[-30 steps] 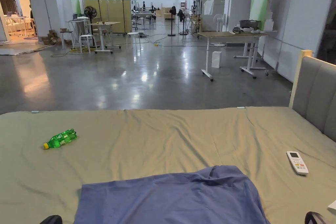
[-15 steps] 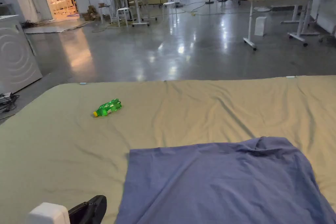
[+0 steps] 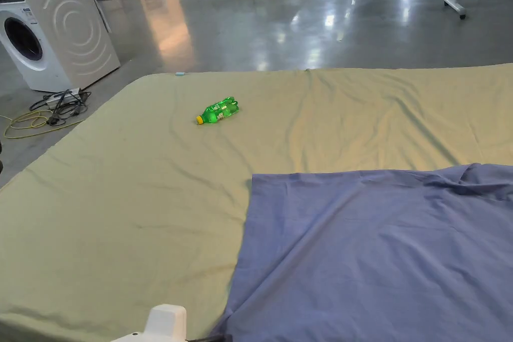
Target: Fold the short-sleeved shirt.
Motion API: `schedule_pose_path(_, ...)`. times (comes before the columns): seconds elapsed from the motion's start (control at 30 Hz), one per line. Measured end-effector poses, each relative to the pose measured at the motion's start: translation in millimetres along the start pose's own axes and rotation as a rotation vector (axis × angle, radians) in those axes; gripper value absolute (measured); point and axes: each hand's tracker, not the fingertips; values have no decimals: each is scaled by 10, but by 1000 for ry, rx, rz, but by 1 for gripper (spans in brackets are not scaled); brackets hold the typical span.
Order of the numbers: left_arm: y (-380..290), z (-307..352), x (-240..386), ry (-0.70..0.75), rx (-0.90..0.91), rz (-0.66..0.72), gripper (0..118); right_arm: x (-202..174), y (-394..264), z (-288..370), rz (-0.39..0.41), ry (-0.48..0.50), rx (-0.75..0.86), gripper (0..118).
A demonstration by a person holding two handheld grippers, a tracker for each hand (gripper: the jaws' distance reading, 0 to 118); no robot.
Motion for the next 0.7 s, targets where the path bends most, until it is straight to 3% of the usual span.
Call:
schedule_pose_path(0.3,-15,-473,-58,4,-118,-5,71,35,-18,50,10,-23,-20,0)
schedule_pose_path(0.4,45,-344,51,6,-113,-19,46,61,-34,82,16,-36,-24,0)
schedule_pose_path(0.43,52,-346,56,-23,-106,-17,23,78,-43,87,17,-40,-27,0)
schedule_pose_path(0.47,55,-356,73,-81,-103,-4,10,105,-50,81,20,-41,-34,0)
schedule_pose_path(0.6,104,-361,287,-13,-151,-102,8,320,-109,-39,52,-111,-91,1)
schedule_pose_path(0.63,114,-402,271,-10,-161,-97,8,411,-130,-88,41,-148,-108,18)
schedule_pose_path(0.7,138,-445,255,-5,-175,-95,8,617,-200,-222,25,-201,-206,70)
